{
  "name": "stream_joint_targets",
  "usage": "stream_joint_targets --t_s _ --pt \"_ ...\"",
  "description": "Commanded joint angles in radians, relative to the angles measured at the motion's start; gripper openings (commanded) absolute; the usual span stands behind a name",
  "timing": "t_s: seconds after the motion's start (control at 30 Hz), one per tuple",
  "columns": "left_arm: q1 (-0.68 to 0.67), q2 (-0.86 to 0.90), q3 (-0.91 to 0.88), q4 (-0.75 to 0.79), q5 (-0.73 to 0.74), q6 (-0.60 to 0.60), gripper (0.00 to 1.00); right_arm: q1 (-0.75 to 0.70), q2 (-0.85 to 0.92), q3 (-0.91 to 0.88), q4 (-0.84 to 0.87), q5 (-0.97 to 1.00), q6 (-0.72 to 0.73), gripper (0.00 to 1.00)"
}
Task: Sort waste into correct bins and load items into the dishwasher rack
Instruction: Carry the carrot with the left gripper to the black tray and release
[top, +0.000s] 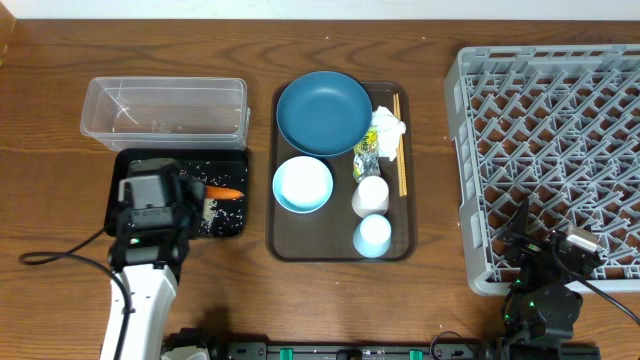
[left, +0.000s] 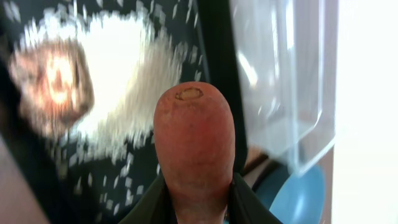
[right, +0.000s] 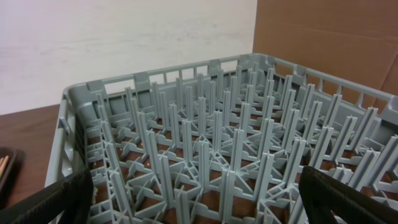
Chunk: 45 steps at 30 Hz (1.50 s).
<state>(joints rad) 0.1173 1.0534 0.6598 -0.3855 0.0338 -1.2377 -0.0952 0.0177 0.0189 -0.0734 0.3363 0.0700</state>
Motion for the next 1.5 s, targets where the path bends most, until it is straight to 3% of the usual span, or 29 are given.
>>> stream_joint_targets --t_s 0.0,0.5,0.63,0.9,1.2,1.47 --pt "0.058 0.020 -0.006 0.029 -0.025 0.086 0.20 -0.003 -0.002 0.005 -0.013 -0.004 -0.003 0.99" --pt "0.092 0.284 -0.006 0.172 -0.024 0.090 0.22 -0.003 -0.002 0.005 -0.013 -0.004 -0.004 0.99" --pt "0.092 0.317 -0.006 0.174 -0.024 0.090 0.41 -0.003 -0.002 0.005 -0.013 -0.004 -0.004 0.99" --pt "0.092 0.317 -0.006 0.175 -0.023 0.093 0.47 -0.003 -0.002 0.005 -0.013 -0.004 -0.003 0.99" --pt "0.092 0.190 -0.006 0.174 0.059 0.101 0.57 -0.003 -0.002 0.005 -0.013 -0.004 -0.003 0.99" --pt "0.084 -0.026 -0.006 0.139 0.243 0.102 0.64 -0.003 -0.002 0.005 -0.013 -0.004 -0.003 0.99"
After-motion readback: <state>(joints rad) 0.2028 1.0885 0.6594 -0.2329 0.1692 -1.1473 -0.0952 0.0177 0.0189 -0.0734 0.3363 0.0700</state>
